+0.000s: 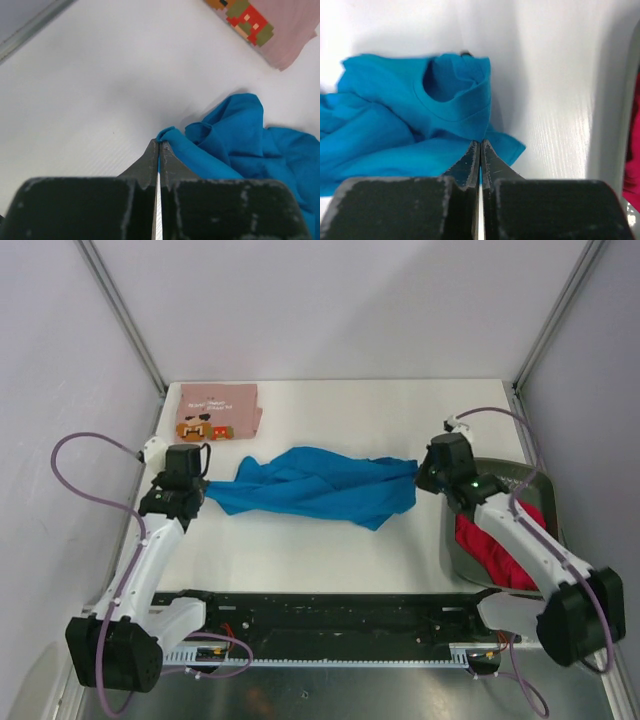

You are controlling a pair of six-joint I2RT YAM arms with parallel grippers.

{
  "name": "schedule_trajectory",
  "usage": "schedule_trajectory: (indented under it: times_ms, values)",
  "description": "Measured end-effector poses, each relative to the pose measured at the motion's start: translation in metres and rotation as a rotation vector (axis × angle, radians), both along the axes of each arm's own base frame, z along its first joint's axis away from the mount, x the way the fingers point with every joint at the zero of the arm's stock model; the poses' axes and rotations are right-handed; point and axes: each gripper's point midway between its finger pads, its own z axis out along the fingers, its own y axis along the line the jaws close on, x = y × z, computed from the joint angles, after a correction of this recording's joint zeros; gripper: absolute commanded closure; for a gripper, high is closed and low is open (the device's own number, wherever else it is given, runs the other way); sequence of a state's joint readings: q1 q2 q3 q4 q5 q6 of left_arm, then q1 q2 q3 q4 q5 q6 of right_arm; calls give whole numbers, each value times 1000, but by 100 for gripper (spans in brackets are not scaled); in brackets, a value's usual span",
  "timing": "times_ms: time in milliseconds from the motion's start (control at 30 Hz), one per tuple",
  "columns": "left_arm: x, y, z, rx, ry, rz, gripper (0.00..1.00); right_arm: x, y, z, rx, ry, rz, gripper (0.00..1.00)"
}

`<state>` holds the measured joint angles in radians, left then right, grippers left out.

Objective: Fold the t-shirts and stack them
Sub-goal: Flatten out the tshirt

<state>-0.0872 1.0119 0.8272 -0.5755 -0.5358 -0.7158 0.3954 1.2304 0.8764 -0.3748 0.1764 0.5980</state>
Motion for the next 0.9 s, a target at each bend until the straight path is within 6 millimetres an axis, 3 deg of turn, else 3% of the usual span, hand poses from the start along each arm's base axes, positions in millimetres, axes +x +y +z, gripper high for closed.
schedule_trajectory:
  times_ms: [67,167,300,467,600,733,833,900]
  values:
    - [0,4,8,13,-15,3,100,-4,-4,33,6,-63,5,99]
    - [-2,8,20,28,-41,7,100,-15,-10,51,-4,-85,15,94]
    - [-1,12,27,35,-56,12,100,-22,-11,25,-51,13,41,76]
    - [5,18,12,43,13,30,100,-9,-5,-28,-116,149,69,78]
    - [12,18,-7,38,90,29,100,10,-6,-59,-131,209,62,73]
    - [18,15,-15,26,120,16,100,22,-7,-59,-130,203,47,66]
    - [19,14,-15,21,118,11,100,16,-4,-48,-105,174,59,64]
    - [19,14,-14,17,115,8,100,2,-4,-40,-70,147,65,64]
